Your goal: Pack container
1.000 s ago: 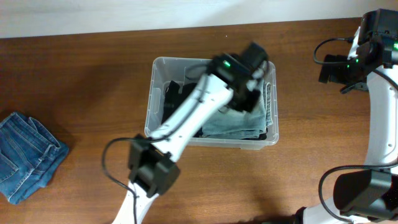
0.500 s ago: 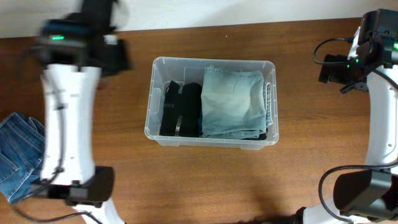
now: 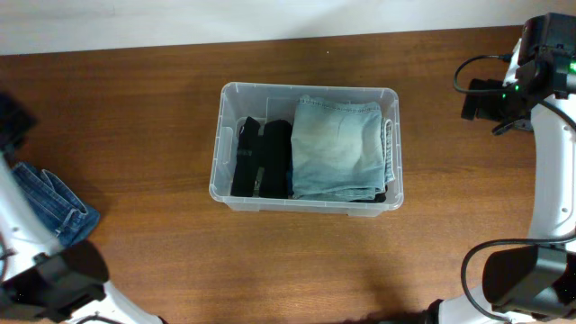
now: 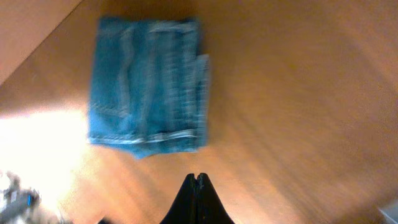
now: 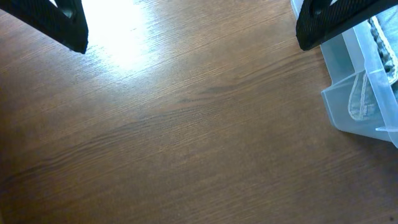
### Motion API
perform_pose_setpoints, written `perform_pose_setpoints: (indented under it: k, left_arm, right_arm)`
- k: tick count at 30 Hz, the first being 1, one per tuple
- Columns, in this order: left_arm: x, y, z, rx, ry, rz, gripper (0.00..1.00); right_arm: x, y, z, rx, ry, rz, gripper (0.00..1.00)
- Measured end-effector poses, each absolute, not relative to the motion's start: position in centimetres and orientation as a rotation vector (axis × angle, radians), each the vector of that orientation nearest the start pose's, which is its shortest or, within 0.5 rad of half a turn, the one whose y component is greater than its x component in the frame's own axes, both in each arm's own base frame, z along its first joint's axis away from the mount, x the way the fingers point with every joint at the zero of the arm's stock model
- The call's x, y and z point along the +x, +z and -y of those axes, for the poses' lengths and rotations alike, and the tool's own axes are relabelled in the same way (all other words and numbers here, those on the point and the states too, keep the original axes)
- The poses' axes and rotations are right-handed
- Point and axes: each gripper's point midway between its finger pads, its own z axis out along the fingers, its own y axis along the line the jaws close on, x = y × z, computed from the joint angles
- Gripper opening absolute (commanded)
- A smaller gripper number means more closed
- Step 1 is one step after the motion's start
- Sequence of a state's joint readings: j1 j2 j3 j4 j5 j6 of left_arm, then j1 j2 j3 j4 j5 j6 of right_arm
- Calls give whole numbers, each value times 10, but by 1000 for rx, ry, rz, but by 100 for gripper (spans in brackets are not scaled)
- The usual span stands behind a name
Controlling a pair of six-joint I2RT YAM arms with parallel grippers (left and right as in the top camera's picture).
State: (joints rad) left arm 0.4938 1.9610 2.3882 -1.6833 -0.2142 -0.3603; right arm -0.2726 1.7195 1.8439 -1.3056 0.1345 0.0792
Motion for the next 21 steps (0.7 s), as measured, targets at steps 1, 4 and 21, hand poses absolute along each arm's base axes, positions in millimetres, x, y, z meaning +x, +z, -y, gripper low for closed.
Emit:
perform_pose_setpoints:
  k: [1,4,21]
  left_arm:
    - [320,278,-229,-1261,341,-2554,9]
    - [290,260,-255,-1444,351,-2543,10]
    - [186,134,-315,-2005,255,-2451,61]
  right_arm:
    - [367,238,127,519,-237,-2708,99]
    - [367,238,127,518,-237,-2708,99]
    - [367,238,126,518,-237,-2709,99]
